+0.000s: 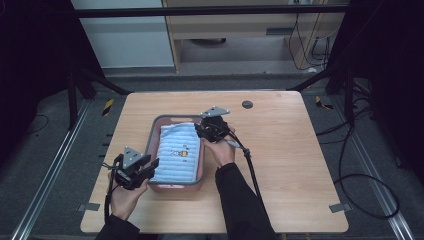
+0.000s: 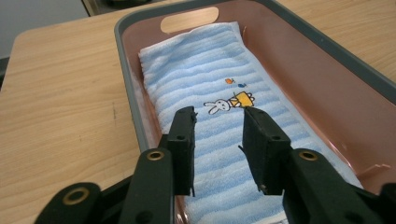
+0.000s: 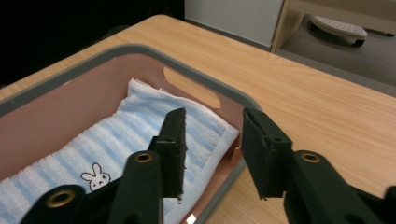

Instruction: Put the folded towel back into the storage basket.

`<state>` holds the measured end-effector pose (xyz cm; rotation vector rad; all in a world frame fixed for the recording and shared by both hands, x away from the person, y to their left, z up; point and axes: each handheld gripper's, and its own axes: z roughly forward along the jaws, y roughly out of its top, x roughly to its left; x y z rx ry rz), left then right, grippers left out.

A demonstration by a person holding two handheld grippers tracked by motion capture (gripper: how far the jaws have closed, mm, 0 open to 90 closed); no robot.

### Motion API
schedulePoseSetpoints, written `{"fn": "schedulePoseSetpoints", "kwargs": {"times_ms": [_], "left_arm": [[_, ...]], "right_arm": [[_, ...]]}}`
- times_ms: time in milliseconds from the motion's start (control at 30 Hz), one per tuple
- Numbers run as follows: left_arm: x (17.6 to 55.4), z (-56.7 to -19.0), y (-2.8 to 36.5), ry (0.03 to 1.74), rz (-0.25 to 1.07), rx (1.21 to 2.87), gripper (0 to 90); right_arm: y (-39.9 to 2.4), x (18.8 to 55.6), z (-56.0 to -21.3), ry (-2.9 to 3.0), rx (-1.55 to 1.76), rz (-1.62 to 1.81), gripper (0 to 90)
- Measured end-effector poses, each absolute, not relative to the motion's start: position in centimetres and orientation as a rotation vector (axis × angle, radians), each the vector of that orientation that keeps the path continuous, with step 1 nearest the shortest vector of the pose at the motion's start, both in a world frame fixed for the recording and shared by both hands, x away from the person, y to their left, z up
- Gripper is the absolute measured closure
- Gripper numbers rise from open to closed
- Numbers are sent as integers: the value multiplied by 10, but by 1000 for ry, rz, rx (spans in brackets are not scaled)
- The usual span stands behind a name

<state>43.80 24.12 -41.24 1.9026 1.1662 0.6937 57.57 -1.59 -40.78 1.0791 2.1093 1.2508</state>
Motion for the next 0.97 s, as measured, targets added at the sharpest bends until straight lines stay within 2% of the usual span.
{"fn": "schedulePoseSetpoints", "kwargs": {"times_ms": [33,167,267,633,967], "left_arm": [[438,-411,242,1159,692,1898,607],[438,-409,245,1153,687,1890,573],[439,-406,249,1139,684,1873,503],[441,-399,266,1111,704,1831,372],[447,-402,284,1134,703,1810,300]], "right_arm": [[-24,574,-403,2082,1090,1273,538],[-34,571,-399,2061,1095,1292,479],[-55,566,-394,2040,1099,1296,381],[-115,547,-393,1982,1155,1287,244],[-175,524,-409,1949,1226,1242,203]]}}
